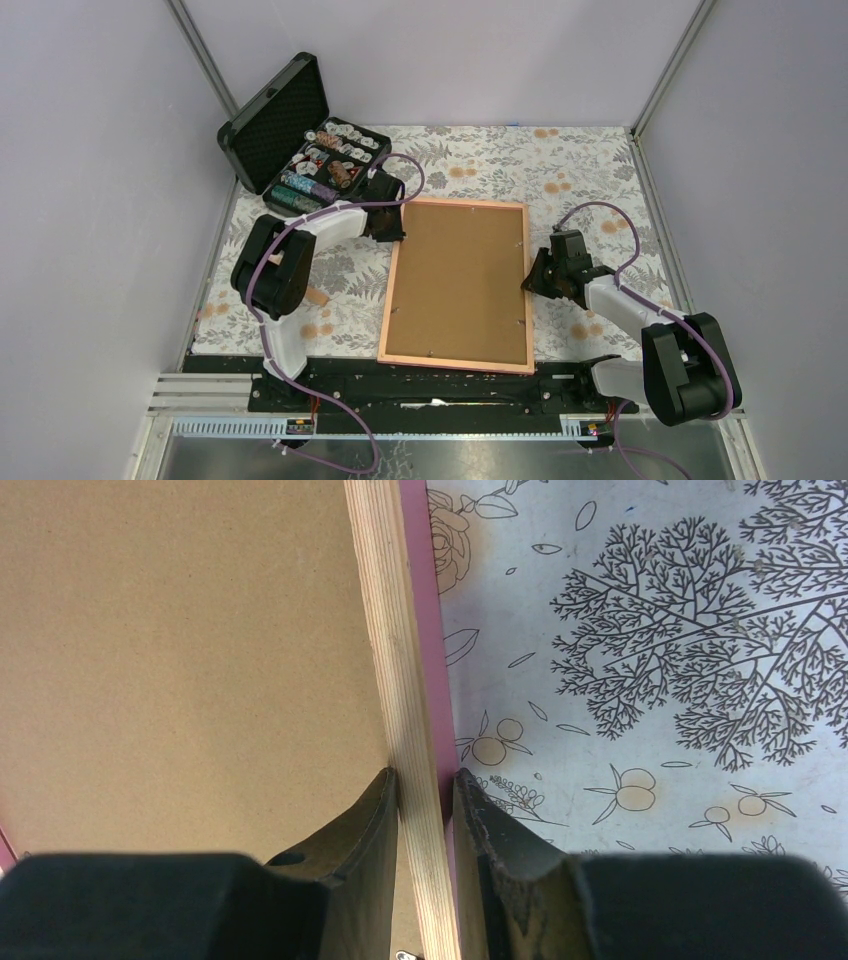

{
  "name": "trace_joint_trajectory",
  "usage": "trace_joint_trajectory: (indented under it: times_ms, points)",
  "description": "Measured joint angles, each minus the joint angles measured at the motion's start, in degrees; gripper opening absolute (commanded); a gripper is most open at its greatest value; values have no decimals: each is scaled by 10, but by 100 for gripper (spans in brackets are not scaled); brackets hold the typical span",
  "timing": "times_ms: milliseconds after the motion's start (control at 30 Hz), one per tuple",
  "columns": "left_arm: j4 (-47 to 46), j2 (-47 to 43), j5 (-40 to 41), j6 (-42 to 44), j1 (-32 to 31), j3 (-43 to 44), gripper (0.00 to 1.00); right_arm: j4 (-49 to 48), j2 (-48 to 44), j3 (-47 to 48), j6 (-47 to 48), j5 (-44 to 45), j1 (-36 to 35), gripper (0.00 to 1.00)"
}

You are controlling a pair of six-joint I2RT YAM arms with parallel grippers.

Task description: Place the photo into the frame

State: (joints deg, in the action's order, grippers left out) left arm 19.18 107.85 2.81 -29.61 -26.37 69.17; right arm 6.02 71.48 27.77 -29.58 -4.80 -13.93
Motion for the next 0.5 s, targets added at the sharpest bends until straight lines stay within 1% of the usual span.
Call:
trace_joint_trajectory:
  times_ms: [133, 167, 200, 233, 267, 367, 400, 467, 500]
  points:
    - [0, 0, -3, 0, 1, 0, 0, 0, 0, 0, 0, 0, 0, 0]
    - [0, 0, -3, 0, 1, 0, 3, 0, 1, 0, 0, 0, 0, 0]
    - [0, -1, -5, 0, 1, 0, 15, 1, 2, 2, 0, 1, 0, 0]
    - [0, -1, -7, 0, 2, 0, 30, 3, 3, 3, 0, 1, 0, 0]
    - [0, -2, -11, 0, 3, 0, 38, 8, 6, 7, 0, 2, 0, 0]
    - [5, -9, -29, -5, 7, 0, 50, 32, 20, 29, 0, 24, 0, 0]
    - [9, -15, -32, -3, 9, 0, 56, 48, 28, 42, 2, 38, 0, 0]
    - [21, -40, -38, -2, 10, 0, 62, 79, 45, 71, 9, 68, 6, 0]
    - [26, -58, -39, 2, 10, 0, 64, 92, 54, 88, 14, 80, 11, 6]
